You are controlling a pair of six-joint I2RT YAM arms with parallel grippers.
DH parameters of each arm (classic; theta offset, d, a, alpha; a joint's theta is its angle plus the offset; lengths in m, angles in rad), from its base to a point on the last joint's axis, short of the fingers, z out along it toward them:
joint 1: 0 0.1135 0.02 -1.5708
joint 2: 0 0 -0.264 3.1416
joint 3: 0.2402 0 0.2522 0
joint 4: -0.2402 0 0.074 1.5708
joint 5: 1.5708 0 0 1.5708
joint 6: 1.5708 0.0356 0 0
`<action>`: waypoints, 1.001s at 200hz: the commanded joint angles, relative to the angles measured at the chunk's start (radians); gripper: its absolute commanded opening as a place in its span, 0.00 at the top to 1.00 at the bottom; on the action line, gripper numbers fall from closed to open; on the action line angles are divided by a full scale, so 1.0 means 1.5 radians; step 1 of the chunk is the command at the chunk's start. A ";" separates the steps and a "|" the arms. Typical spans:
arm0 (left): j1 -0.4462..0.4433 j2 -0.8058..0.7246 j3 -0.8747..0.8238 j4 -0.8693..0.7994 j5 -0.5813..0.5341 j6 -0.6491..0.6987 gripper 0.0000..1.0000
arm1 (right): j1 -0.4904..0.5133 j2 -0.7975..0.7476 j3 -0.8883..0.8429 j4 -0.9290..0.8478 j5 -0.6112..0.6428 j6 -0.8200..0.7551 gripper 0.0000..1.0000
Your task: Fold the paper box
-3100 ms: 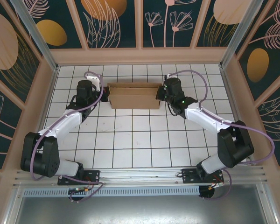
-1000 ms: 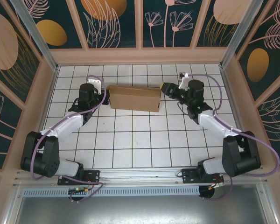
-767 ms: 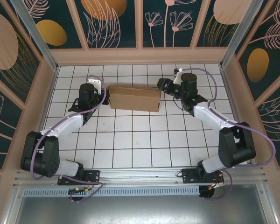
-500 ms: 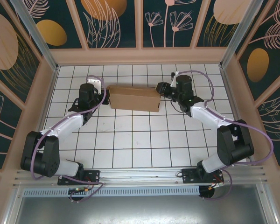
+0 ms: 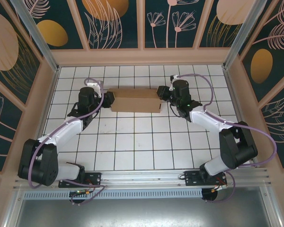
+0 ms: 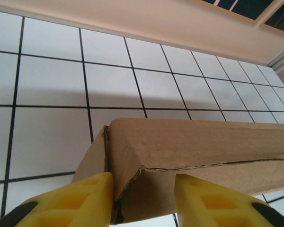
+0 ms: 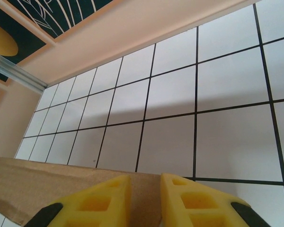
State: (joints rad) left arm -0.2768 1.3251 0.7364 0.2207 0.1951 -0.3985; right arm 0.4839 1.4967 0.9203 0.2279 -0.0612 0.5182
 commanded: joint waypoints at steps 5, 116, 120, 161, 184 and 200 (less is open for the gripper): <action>-0.008 -0.028 -0.039 -0.055 0.024 -0.012 0.56 | 0.017 -0.001 -0.012 -0.055 0.048 -0.025 0.76; -0.007 -0.048 -0.034 -0.048 0.058 -0.003 0.33 | 0.031 -0.004 -0.003 -0.069 0.100 -0.044 0.75; -0.007 -0.051 -0.034 -0.049 0.062 -0.001 0.32 | 0.031 -0.005 -0.003 -0.070 0.102 -0.045 0.75; -0.007 -0.080 -0.041 -0.069 0.065 -0.014 0.23 | 0.033 -0.010 -0.007 -0.073 0.111 -0.047 0.75; -0.007 -0.103 -0.045 -0.076 0.065 -0.011 0.18 | 0.034 -0.012 -0.006 -0.074 0.114 -0.049 0.75; -0.007 -0.120 -0.044 -0.085 0.050 -0.010 0.15 | 0.034 -0.012 -0.006 -0.075 0.116 -0.050 0.75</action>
State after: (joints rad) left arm -0.2829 1.1908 0.6716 0.1184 0.2768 -0.4168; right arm 0.5259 1.4876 0.9207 0.2047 0.0643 0.4690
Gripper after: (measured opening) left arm 0.828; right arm 0.253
